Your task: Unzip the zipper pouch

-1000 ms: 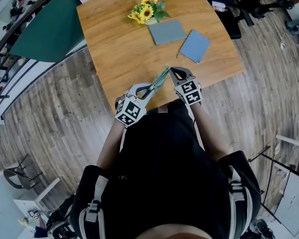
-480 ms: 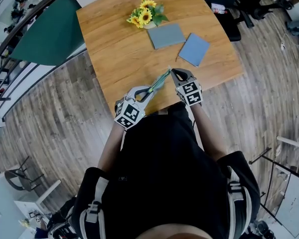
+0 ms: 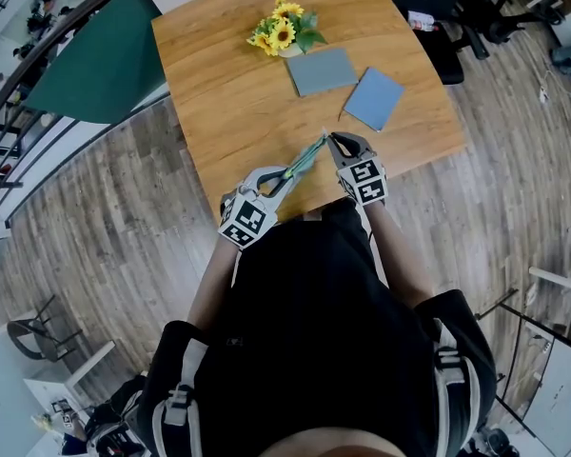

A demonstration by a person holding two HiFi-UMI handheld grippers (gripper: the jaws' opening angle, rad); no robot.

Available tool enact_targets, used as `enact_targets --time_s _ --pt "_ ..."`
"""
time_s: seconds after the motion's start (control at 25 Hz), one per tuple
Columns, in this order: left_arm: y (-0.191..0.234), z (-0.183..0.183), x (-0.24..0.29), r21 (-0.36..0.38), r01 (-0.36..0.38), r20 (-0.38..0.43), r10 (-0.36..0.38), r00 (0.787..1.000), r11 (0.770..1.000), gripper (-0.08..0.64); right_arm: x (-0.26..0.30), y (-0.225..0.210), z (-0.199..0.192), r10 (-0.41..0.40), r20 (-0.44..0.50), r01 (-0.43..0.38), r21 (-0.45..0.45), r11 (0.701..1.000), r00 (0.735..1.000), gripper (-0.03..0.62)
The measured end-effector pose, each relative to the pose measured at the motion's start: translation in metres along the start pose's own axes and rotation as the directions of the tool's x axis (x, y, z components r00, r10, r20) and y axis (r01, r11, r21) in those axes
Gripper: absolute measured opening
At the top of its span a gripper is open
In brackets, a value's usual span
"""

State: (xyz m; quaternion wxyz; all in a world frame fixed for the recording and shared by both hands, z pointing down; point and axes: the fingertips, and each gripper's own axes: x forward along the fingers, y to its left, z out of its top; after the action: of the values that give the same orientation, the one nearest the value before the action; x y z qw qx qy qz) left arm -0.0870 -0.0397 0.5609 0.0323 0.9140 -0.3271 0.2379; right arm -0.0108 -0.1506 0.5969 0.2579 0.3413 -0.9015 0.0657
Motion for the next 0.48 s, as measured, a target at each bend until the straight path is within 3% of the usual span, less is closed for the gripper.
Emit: enact_targets --time_s 0.2,0.48 --pt "0.004 -0.008 -0.009 -0.052 -0.034 -0.01 0.033 0.999 0.998 0.048 -0.002 0.002 -0.001 -0.001 -0.002 0.001 -0.045 0.999 1.0 0.041" --pt "0.015 -0.019 -0.019 -0.111 -0.112 -0.025 0.11 0.994 0.988 0.048 0.004 0.006 0.0 0.046 -0.007 -0.046 -0.087 0.995 0.999 0.014"
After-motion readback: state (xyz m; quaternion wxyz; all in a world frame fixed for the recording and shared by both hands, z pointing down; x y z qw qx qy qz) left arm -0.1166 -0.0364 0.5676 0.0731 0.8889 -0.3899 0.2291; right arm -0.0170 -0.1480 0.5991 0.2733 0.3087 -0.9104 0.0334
